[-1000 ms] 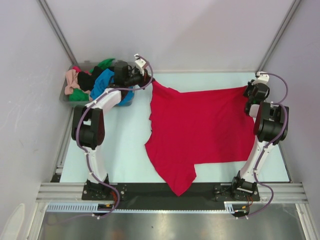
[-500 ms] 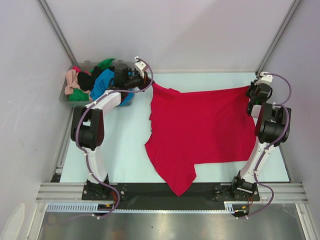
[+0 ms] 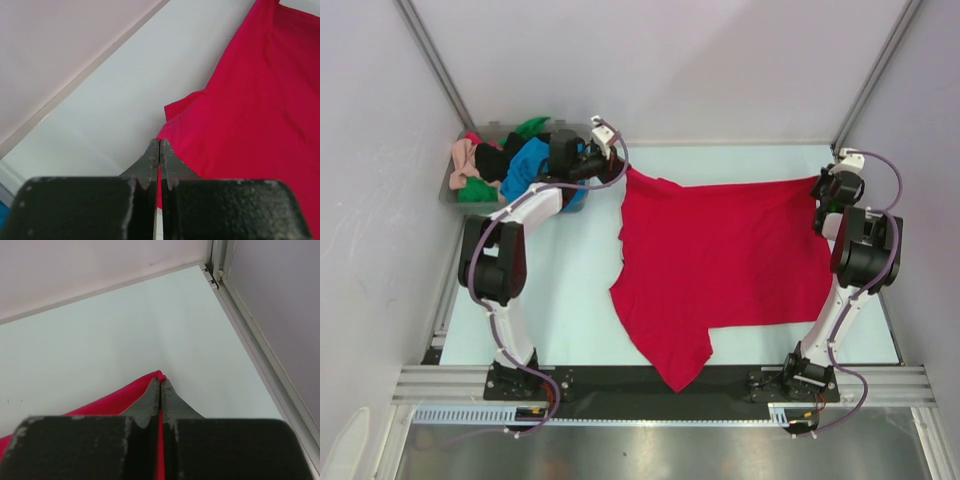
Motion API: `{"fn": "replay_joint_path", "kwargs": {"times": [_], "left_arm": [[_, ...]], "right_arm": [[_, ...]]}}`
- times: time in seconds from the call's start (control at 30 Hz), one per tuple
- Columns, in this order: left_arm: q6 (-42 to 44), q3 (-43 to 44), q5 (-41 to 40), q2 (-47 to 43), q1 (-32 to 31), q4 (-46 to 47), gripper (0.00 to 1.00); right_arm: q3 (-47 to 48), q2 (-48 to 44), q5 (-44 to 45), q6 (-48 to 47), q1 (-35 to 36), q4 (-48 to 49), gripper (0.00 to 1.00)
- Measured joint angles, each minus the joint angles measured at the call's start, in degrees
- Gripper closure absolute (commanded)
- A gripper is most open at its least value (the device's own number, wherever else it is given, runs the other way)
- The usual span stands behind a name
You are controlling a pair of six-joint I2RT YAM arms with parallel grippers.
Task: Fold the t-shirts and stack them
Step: Fold the tshirt
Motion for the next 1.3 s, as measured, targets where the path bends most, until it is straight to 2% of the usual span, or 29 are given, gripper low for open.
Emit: {"fn": "replay_joint_path", "kwargs": {"times": [0.77,1.3], "left_arm": [[2.2,-10.3,-3.9,-9.7,-3.7,0.1,1.00],[0.4,-12.3,-5.8,-12.8,-3.7,5.3,1.00]], "right_arm": [[-6.5,-5.0,-0.2,0.0,-0.3,1.4,1.00],[-6.5,-5.0,0.9,1.4,-0.4,1.7,1.00]]}}
